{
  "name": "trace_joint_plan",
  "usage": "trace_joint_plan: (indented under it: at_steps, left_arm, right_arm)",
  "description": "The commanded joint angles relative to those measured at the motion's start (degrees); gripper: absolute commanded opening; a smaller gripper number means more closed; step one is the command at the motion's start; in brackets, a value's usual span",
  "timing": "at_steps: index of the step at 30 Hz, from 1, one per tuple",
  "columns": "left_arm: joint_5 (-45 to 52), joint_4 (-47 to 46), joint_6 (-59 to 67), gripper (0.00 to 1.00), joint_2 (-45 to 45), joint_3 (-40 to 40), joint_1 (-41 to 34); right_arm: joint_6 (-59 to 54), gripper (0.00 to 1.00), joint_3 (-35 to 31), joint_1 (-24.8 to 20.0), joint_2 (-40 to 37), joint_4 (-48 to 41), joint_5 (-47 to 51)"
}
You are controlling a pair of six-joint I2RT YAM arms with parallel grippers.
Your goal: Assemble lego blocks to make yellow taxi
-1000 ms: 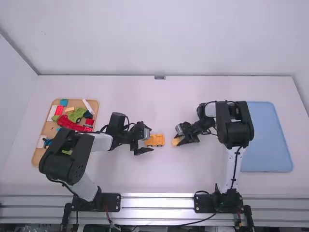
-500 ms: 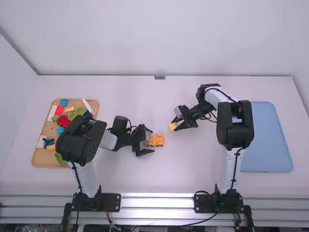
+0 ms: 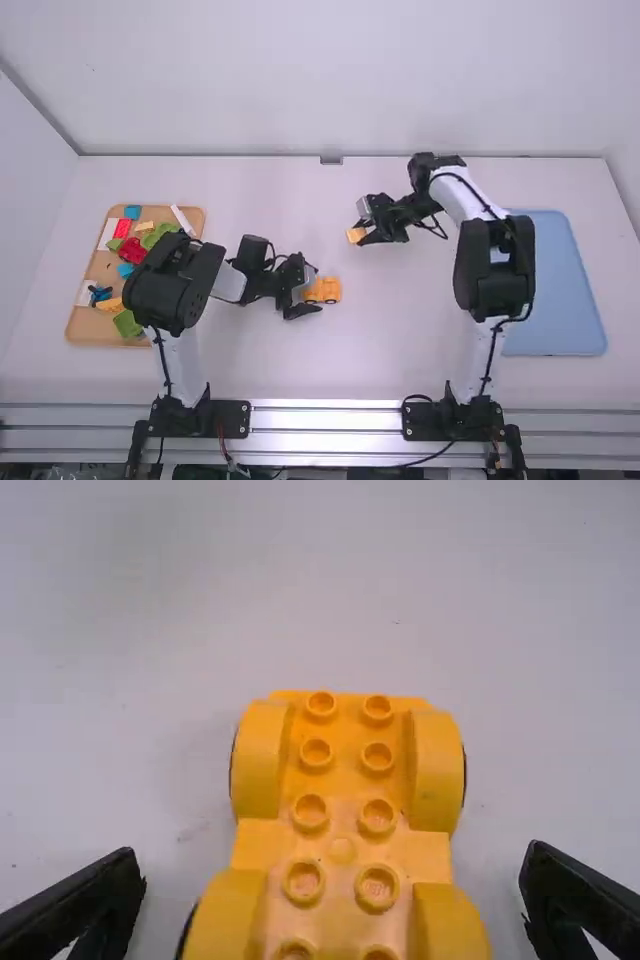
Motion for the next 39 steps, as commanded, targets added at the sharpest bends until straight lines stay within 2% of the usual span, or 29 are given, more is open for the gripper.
trace_joint_plan:
  at_steps: [1, 3, 6, 8, 10, 12, 14, 15, 22, 30, 37, 39]
  left_arm:
    - [1.5, -0.4, 1.0, 0.99, 0.6, 0.1, -0.4]
    - [1.5, -0.5, 1.1, 0.99, 0.6, 0.1, -0.4]
    - [1.6, -0.4, 1.2, 0.99, 0.6, 0.2, -0.4]
    - [1.7, -0.2, 1.2, 0.99, 0.6, 0.1, -0.4]
    - [1.7, -0.2, 2.0, 0.99, 0.6, 0.1, -0.5]
    - [1.9, -0.4, 3.1, 0.99, 0.6, 0.1, -0.5]
    - [2.1, -0.2, 3.6, 0.99, 0.6, 0.1, -0.5]
    - [1.9, -0.2, 3.6, 0.99, 0.6, 0.1, -0.5]
    - [1.9, -0.4, 3.6, 0.99, 0.6, 0.1, -0.5]
    - [1.9, -0.4, 3.7, 0.98, 0.6, 0.3, -0.5]
    - [3.0, -0.2, 4.1, 0.96, 0.7, 0.5, -1.6]
    - [0.3, -0.2, 3.8, 0.93, 0.7, 0.5, -2.3]
  right_arm:
    - [4.4, 0.17, -5.0, 0.2, -3.5, 3.7, -1.1]
    - [8.1, 0.16, -7.5, 0.3, -4.5, 8.4, -0.8]
    - [18.4, 0.09, -15.4, 1.0, -8.7, 19.7, 1.1]
    - [19.0, 0.07, -18.8, 1.5, -10.5, 22.5, 0.9]
    - [19.7, 0.11, -23.0, 2.4, -12.0, 26.3, 0.6]
    - [22.6, 0.11, -24.5, 3.1, -12.0, 28.4, -0.1]
    - [30.7, 0.01, -26.5, 4.4, -11.8, 31.8, -0.8]
    - [31.7, 0.00, -27.0, 4.7, -11.8, 32.4, -0.6]
    - [36.8, 0.03, -33.2, 8.9, -11.8, 41.1, -0.7]
    - [42.1, 0.07, -39.1, 10.4, -11.8, 51.5, 1.8]
    - [42.1, 0.07, -39.9, 12.1, -11.8, 52.4, 2.4]
    - [42.1, 0.06, -40.1, 12.9, -11.8, 52.4, 2.4]
